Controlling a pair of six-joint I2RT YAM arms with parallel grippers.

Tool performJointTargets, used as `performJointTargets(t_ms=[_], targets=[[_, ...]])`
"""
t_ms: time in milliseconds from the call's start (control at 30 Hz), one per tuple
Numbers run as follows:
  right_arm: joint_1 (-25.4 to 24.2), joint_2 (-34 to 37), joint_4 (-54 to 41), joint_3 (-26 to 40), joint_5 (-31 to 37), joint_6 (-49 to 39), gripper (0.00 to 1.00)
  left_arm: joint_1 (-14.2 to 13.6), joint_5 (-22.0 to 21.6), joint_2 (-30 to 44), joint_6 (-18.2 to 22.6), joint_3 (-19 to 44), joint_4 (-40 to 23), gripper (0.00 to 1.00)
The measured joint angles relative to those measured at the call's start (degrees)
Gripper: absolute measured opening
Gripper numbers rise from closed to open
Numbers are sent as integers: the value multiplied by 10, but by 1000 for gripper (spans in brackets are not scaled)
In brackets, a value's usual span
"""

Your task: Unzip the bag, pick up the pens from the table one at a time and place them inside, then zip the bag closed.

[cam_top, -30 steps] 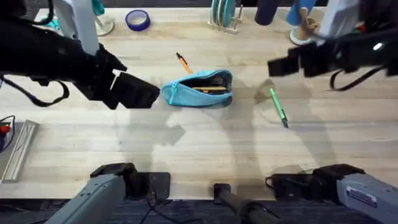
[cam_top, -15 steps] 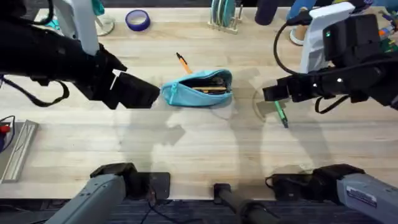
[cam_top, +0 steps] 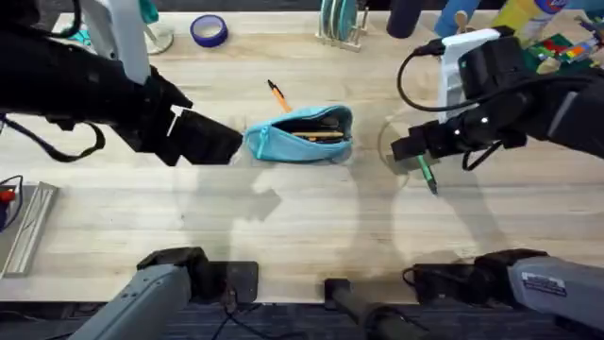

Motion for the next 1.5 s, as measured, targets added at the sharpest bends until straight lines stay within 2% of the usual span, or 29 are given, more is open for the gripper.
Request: performJointTargets(t_ms=[267,400,733,800,867,1233,1500], targets=[[-3,38,-1,9,-12,4,989,0,0,0,0,0,0,995],[-4,48,-7,17,-18,4,906,0,0,0,0,0,0,995],[-4,54,10,20,-20,5,390,0,0,0,0,0,0,995],[-4,54,17,20,-17,5,193,0,0,0,0,0,0,995],[-4,55,21,20,-15,5,58,0,0,0,0,0,0,995],[-4,43,22,15,-18,-20,29,0,0,0,0,0,0,995],[-3,-41,42,-4,-30,-57,31,0,0,0,0,0,0,995]])
